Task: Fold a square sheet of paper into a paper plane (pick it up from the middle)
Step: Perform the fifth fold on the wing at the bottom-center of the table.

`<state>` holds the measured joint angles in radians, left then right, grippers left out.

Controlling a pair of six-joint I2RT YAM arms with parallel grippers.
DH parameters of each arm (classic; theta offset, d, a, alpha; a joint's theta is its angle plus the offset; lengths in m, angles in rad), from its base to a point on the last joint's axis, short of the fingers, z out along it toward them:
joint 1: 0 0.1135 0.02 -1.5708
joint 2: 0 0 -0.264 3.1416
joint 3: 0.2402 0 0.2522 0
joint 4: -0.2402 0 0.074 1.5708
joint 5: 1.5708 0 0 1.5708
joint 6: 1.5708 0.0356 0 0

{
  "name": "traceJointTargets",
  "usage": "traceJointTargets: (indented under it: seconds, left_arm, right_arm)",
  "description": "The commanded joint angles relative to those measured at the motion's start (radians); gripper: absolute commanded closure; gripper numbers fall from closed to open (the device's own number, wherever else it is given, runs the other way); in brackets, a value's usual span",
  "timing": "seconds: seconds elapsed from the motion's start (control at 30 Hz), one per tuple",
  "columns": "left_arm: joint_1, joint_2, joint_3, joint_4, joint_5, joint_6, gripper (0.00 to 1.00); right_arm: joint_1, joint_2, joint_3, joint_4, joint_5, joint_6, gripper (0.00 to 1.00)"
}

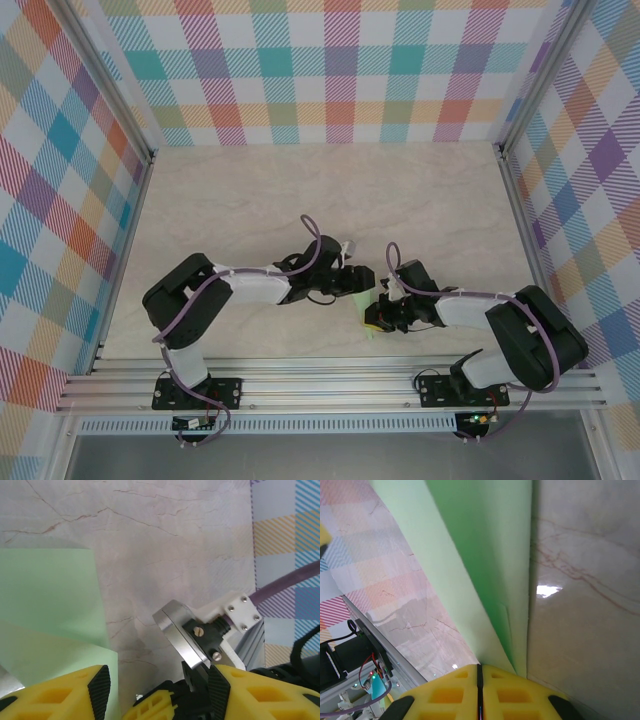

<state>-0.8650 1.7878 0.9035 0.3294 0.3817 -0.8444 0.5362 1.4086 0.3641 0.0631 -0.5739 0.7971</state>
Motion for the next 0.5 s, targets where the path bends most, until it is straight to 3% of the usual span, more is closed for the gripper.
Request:
traceJointTargets:
  seconds: [0.0,0.27,0.47]
  left_arm:
    - [0.008,-0.005,-0.053,0.081,0.013,-0.023,0.44]
    - [-0.012,0.081,-0.061,0.17,0.065,-0.056,0.45]
    - [0.005,0.113,-0.086,0.119,-0.064,-0.033,0.48]
  right_arm:
    - [0.018,0.076,-0.024,-0.014,0.081,-0.021,0.91]
    - [0.02,0.076,-0.019,-0.017,0.077,-0.022,0.91]
    - [0.02,0.081,-0.028,-0.035,0.071,-0.04,0.91]
